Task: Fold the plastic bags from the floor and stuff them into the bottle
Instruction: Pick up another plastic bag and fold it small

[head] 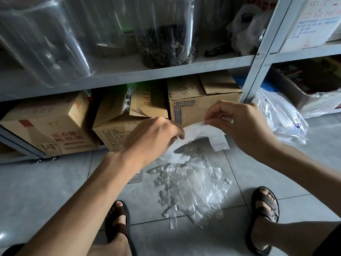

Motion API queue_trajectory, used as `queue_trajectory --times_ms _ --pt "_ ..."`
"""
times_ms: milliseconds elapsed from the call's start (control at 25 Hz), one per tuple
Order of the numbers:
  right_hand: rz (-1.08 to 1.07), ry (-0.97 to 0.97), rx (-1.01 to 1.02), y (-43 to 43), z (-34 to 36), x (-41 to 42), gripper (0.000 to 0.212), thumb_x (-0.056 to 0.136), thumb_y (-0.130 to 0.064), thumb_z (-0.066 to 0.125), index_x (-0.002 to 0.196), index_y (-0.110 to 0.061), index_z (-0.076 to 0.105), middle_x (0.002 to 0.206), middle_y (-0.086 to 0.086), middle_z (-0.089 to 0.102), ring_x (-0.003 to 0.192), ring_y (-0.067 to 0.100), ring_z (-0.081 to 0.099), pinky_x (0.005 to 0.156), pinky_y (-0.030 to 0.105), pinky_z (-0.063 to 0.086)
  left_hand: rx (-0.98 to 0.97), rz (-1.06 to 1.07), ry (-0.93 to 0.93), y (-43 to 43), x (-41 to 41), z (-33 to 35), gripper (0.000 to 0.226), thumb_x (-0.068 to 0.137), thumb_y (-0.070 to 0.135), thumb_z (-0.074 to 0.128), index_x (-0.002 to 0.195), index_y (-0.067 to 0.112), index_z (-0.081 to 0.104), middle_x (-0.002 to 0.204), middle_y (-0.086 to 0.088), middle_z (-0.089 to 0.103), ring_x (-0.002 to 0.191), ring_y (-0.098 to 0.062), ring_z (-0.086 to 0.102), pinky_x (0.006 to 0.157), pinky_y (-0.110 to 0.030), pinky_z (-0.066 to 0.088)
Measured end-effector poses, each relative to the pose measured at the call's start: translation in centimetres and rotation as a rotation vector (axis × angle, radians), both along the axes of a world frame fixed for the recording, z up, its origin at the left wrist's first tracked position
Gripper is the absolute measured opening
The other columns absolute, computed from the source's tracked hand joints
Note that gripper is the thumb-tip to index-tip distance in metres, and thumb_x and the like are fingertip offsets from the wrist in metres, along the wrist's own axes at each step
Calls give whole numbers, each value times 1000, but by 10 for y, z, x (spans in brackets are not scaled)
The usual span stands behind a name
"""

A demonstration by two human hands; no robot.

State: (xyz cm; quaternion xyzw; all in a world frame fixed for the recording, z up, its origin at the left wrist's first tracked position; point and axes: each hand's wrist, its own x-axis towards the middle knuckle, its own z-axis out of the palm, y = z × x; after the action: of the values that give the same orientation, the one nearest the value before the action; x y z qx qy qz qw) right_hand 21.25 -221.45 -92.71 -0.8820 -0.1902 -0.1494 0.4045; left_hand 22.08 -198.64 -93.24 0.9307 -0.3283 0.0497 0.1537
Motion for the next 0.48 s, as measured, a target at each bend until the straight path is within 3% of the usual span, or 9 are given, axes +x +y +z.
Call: queue_trajectory --times_ms 80,240,480 --pt "-5 3 -24 -2 -1 1 8 82 -11 78 83 -17 73 75 -22 67 75 -10 64 69 1 40 -1 19 4 0 -1 2 33 87 -6 70 108 19 77 105 -1 77 93 -15 72 84 -33 59" --pt "1 17 -45 -4 -3 3 8 82 -11 77 84 -18 73 75 -23 65 75 -15 62 70 -1 40 -31 7 89 -2 -1 4 39 86 -6 71 108 25 77 107 3 76 89 -10 71 82 -27 59" --pt "24 31 -42 -1 -4 1 12 82 -9 77 85 -20 73 75 -27 62 74 -19 60 70 -3 38 9 49 207 0 1 1 39 88 -2 67 110 29 75 108 1 75 80 -7 68 74 -29 59"
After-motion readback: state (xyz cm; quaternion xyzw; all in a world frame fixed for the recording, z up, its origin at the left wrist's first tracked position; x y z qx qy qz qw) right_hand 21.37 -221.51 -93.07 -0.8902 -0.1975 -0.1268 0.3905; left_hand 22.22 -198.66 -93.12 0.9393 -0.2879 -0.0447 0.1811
